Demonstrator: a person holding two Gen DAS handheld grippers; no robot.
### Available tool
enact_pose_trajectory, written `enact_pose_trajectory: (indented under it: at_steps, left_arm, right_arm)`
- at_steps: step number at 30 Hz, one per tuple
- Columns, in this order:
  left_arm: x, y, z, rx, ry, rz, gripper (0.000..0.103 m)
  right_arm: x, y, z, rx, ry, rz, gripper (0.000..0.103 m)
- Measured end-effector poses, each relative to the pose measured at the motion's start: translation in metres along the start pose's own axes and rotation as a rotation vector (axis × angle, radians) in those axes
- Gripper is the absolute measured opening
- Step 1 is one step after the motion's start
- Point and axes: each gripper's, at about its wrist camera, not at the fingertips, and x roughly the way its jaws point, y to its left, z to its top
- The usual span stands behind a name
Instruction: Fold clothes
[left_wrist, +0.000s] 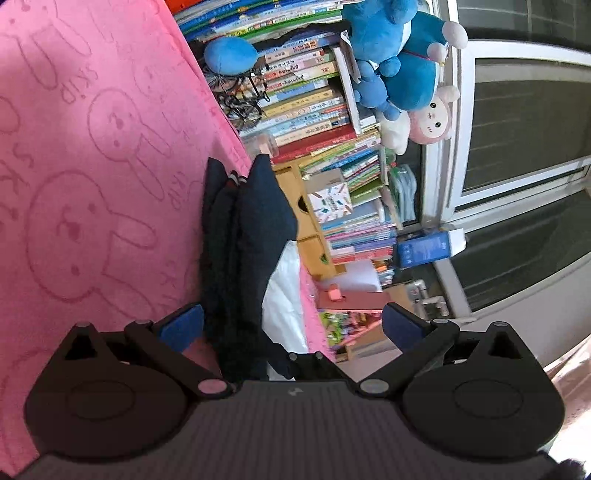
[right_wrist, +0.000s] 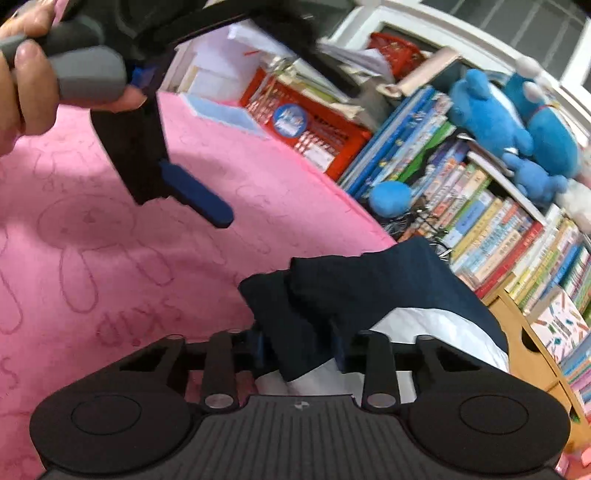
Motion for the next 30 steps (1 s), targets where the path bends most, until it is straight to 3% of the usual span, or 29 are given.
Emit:
enact_pose_trajectory:
  at_steps: [3,9,14,21,26,29,30]
  left_arm:
    - [0.014,0.003,0.001,-0.039,0.038,-0.041,0.103]
    - [0.062,0.0,0.002,-0.065,0.13,-0.009,0.103]
    - [0.102,-0.005,0.001,-0.032,0.182,0.077,0.103]
    - [0.109,-0.011,-0.005,0.03,0.172,0.136,0.103]
    - [0.112,-0.015,-0.009,0.074,0.162,0.174,0.101]
    - [0.111,-0.017,-0.013,0.111,0.146,0.213,0.091]
    - [0.11,-0.017,-0.014,0.122,0.138,0.229,0.083]
  right_arm:
    - [-0.013,-0.01,0.001,0.024,-0.059,-0.068,0.019]
    - [-0.03,-0.047,0.002,0.12,-0.087,-0.103,0.018]
    - [-0.035,-0.057,-0.005,0.155,-0.075,-0.06,0.018]
    - [-0.035,-0.033,-0.015,0.129,-0.052,0.087,0.019]
    - [-0.027,-0.004,-0.027,0.082,-0.01,0.151,0.025]
    - [-0.035,0.003,-0.03,0.042,-0.025,0.172,0.026]
    - [-0.039,-0.002,-0.03,0.066,-0.022,0.204,0.029]
